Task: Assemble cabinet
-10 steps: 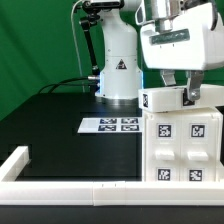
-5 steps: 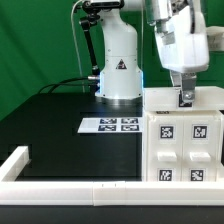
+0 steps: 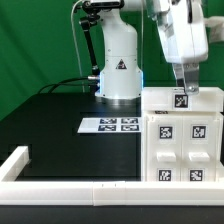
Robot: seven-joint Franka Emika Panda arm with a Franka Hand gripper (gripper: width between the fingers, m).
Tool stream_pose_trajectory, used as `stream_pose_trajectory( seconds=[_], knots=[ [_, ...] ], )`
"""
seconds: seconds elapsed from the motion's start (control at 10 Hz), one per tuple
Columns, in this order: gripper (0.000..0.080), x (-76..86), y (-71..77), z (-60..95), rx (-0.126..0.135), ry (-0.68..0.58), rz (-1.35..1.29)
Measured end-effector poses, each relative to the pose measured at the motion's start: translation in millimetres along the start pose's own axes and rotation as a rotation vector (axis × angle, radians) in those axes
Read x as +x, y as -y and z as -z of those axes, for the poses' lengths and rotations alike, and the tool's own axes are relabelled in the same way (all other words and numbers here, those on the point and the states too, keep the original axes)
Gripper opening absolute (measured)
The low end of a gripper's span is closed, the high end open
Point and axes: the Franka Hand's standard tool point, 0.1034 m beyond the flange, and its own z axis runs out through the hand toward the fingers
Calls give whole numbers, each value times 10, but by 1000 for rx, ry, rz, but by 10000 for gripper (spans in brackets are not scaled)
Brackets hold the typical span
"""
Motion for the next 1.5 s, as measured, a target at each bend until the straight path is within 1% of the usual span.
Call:
stream_pose_trajectory(
  seconds=[0.1,0.2,0.4,0.5,0.6,0.7,0.8,1.0,1.1,1.4,1.5],
  knots=[
    [796,-13,11,47,7,7,2],
    [796,-19,15,55,9,12,14],
    [797,-23,5,36,6,12,43],
    [797,-19,5,35,3,9,118],
    [797,-25,41,46,-6,0,302],
    [797,-51,82,57,-7,-3,410],
    [797,-68,105,66,-10,-5,575],
    [797,-70,119,75,-11,-10,851],
    [797,-69,114,70,-11,-8,867],
    [797,-63,111,68,-14,-7,1129],
    [797,-79,106,65,-27,-22,1272]
  ],
)
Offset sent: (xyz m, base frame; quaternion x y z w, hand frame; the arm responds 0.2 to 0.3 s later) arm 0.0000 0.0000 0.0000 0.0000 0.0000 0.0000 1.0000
